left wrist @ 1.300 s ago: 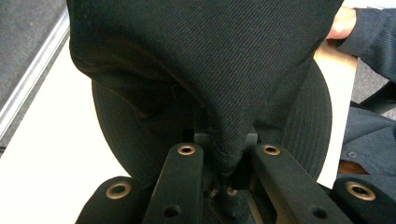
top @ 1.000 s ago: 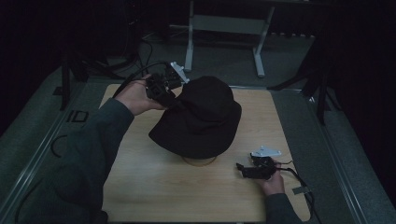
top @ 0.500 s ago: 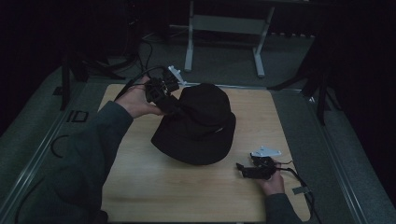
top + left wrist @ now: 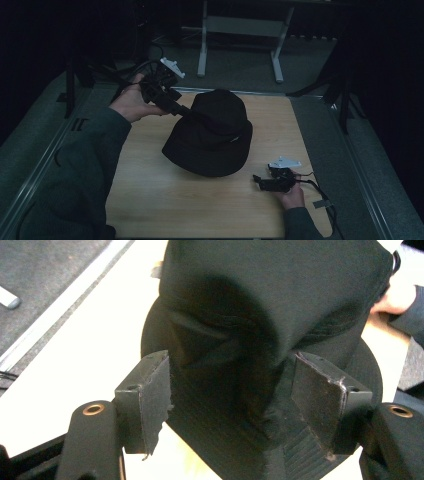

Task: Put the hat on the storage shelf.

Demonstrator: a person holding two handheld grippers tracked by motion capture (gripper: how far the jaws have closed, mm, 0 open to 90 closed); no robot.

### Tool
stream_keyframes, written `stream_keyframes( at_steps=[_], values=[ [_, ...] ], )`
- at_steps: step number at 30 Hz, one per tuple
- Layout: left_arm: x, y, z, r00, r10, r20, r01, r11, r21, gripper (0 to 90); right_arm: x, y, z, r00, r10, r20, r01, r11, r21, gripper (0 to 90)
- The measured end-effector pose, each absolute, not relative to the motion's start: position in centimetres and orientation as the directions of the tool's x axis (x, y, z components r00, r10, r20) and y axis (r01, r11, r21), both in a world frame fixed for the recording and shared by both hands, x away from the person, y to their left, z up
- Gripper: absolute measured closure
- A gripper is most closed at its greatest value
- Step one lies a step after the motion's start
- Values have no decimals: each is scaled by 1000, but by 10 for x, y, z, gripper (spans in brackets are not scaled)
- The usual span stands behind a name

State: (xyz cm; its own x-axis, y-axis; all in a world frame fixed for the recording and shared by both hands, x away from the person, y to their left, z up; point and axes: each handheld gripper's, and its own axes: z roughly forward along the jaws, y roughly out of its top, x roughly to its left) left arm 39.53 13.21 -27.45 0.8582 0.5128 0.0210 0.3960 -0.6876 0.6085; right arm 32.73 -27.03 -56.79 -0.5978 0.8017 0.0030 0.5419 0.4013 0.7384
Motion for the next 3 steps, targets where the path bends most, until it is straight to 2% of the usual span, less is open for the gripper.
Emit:
stream_keyframes(
  at_steps=[3],
  values=[
    [393,141,-274,852,523,14,402,-671,623,327,327,-270,-568,-597,802,3,543,401,738,209]
  ],
)
